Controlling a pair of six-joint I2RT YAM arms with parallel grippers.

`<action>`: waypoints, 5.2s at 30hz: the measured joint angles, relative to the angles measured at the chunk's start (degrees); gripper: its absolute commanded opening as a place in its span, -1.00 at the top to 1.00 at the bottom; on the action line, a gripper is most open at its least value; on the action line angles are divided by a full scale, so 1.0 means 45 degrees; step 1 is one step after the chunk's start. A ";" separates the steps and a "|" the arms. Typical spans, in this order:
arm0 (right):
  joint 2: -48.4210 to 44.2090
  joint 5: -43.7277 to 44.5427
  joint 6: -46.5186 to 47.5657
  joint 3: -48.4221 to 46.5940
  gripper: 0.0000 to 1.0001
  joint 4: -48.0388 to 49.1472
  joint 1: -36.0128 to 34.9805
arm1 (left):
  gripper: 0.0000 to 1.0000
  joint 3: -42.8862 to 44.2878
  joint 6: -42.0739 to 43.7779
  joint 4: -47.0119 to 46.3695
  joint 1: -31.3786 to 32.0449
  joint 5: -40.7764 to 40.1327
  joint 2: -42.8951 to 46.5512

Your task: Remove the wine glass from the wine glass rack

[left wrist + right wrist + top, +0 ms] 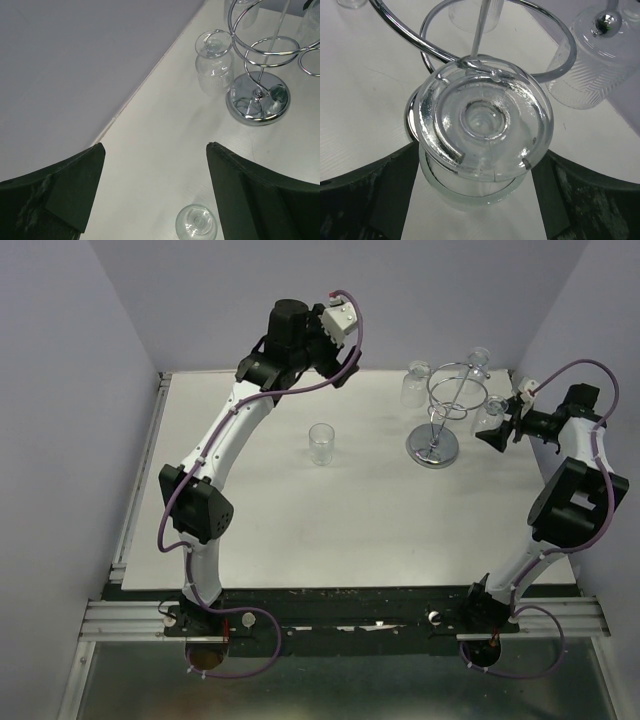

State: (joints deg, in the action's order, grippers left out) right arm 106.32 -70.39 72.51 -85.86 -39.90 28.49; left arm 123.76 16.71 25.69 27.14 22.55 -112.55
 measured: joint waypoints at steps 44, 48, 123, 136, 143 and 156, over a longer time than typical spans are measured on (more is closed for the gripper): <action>-0.2293 0.0321 -0.3769 0.3060 0.58 0.5008 0.0641 | -0.98 -0.1967 -0.0155 -0.0461 0.0243 -0.0238 0.0631; -0.2526 0.0403 -0.4775 0.3628 0.87 0.6135 0.0724 | -0.97 -0.2351 -0.0219 -0.0656 0.0248 -0.0228 0.1010; -0.6120 0.8981 -2.7098 -0.0272 0.99 0.3667 -0.9709 | -0.38 -1.5557 0.5333 -1.2182 0.5333 -0.5100 0.9724; -0.6033 0.7655 -2.8152 0.0364 0.99 0.5406 -0.9821 | -0.27 -1.4479 0.1540 -1.2220 0.5333 -0.6241 0.8922; -0.6033 0.7227 -2.8259 0.0510 0.99 0.5892 -0.9821 | -0.04 -1.4280 0.1059 -1.2162 0.5333 -0.6314 0.8490; -0.6033 0.6970 -2.8453 0.0510 0.99 0.6067 -0.9845 | 0.25 -1.3760 0.0981 -1.2556 0.5333 -0.6674 0.7747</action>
State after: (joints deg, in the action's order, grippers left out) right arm 79.18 -39.03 -55.53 -83.57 -12.60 -15.81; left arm 61.84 21.12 -30.81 51.13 -7.49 -77.69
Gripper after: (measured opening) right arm 0.767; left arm 0.416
